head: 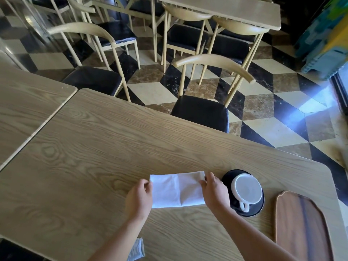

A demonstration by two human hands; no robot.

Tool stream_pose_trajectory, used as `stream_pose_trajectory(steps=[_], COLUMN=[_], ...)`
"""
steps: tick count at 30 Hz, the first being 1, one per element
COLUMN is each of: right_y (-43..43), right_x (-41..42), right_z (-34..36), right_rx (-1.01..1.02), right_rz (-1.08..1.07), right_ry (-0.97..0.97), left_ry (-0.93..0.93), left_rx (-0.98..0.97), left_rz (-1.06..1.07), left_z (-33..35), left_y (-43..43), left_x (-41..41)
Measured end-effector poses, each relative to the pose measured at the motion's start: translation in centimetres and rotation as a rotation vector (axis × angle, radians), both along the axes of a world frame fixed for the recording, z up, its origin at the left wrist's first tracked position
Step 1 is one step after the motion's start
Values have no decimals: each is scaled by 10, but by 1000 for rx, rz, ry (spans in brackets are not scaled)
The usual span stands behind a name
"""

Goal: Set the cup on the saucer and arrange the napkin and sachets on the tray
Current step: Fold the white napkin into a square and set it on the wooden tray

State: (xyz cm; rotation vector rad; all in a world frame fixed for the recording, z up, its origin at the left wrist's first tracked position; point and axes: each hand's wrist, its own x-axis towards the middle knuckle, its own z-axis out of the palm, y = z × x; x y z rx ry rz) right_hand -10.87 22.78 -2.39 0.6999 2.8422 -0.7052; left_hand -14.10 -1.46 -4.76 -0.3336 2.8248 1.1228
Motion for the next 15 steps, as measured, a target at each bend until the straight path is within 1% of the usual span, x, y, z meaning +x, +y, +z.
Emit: stream_pose_trajectory(steps=[2,4,5,7,9,10,12,15], right_y=[0,0,-2,-6,-12,-15,-22,-27], right_x=[-2,0,2,7,12,13,18,22], right_z=[2,6,8,11,10,8,0,-18], right_rx=[-6,4,35,138,186,183,185,232], right_rz=[-1,0,28,113,184,221,314,456], right_ry=[-7,15,58,168,247,238,176,58], left_ry=[21,108,188,336,389,383,325,218], left_rx=[4,-23,-84,-223,-325,-367,-443,-518], left_rz=[12,18,-38,-237,-443,-526,-628,-661], left_z=[3,5,4,-2,-6,-9,-13,-17], left_y=[4,7,7,5,4,3,5,7], left_x=[0,3,5,11,15,16,19,18])
